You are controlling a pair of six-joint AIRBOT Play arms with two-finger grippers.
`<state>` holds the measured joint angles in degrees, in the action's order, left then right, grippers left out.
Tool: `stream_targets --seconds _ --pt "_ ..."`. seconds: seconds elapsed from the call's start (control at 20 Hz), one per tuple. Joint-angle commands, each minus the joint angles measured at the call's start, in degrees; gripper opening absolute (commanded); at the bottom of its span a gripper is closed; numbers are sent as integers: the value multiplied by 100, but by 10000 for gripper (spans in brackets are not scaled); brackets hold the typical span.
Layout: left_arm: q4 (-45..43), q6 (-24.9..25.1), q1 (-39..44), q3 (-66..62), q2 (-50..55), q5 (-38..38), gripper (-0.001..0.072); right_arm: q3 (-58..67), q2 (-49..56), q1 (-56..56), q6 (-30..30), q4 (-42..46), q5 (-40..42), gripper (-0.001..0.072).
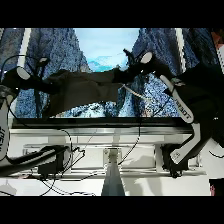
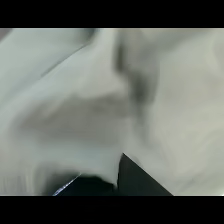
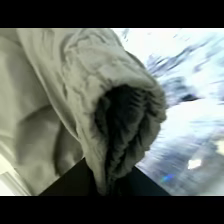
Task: Fold the clothes and pants, and hang the long-sleeved shirts on hangers.
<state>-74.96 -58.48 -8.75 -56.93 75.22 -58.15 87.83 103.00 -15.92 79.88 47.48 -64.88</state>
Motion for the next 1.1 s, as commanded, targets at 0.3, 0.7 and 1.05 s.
stream_targets --seconds 0.3,0.7,1.05 --pt "94 -28 -52 -468 -1270 92 687 909 -3016 2350 2081 2804 -1158 25" --pt "175 -22 -52 -466 -2109 1325 687 966 -4913 5480 3161 4732 -3145 25" --pt "175 -22 -52 -457 -2100 1320 687 964 -5080 7600 3165 4874 -2957 584"
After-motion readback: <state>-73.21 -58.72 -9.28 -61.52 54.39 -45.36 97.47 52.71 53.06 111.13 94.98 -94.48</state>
